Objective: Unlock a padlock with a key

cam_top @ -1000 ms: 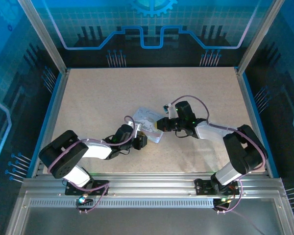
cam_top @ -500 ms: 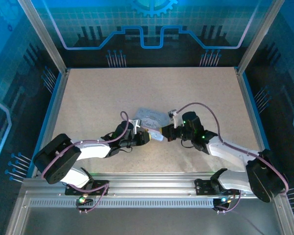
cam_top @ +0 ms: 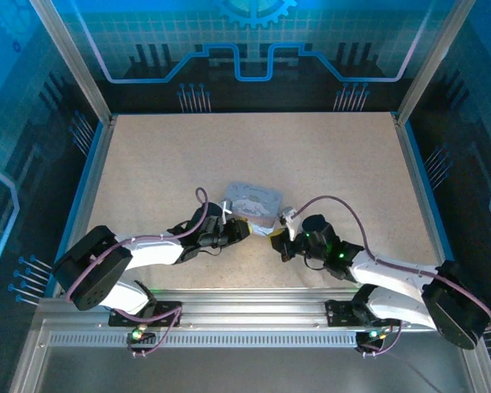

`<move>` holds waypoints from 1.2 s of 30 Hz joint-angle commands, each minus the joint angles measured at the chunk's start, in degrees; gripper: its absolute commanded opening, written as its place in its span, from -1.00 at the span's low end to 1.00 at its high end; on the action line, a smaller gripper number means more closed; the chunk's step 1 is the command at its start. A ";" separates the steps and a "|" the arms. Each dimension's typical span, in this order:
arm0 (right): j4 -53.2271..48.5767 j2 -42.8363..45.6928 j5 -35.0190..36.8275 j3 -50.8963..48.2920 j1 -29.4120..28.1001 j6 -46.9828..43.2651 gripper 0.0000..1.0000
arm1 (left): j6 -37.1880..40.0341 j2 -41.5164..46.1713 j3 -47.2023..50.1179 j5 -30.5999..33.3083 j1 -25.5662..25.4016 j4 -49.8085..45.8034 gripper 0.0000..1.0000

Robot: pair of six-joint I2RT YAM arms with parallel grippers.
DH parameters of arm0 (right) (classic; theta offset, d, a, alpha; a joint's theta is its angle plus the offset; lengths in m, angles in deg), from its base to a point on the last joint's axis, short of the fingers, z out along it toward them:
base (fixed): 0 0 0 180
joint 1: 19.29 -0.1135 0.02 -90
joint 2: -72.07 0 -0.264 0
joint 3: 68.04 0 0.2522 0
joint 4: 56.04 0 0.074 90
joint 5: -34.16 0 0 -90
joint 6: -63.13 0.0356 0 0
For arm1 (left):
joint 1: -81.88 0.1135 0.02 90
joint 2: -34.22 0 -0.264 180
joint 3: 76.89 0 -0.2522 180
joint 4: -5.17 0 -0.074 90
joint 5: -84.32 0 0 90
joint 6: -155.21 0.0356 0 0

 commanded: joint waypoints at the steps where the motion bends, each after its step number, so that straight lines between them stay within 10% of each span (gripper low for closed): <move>1: 6.39 -2.08 1.74 -0.97 -1.06 -1.79 -1.00 | -4.01 0.99 -1.81 -2.78 -0.36 2.89 -0.55; 36: 19.97 -15.92 -6.01 0.12 2.52 2.53 -1.00 | -8.75 -1.00 0.21 -3.06 -0.39 8.56 -0.58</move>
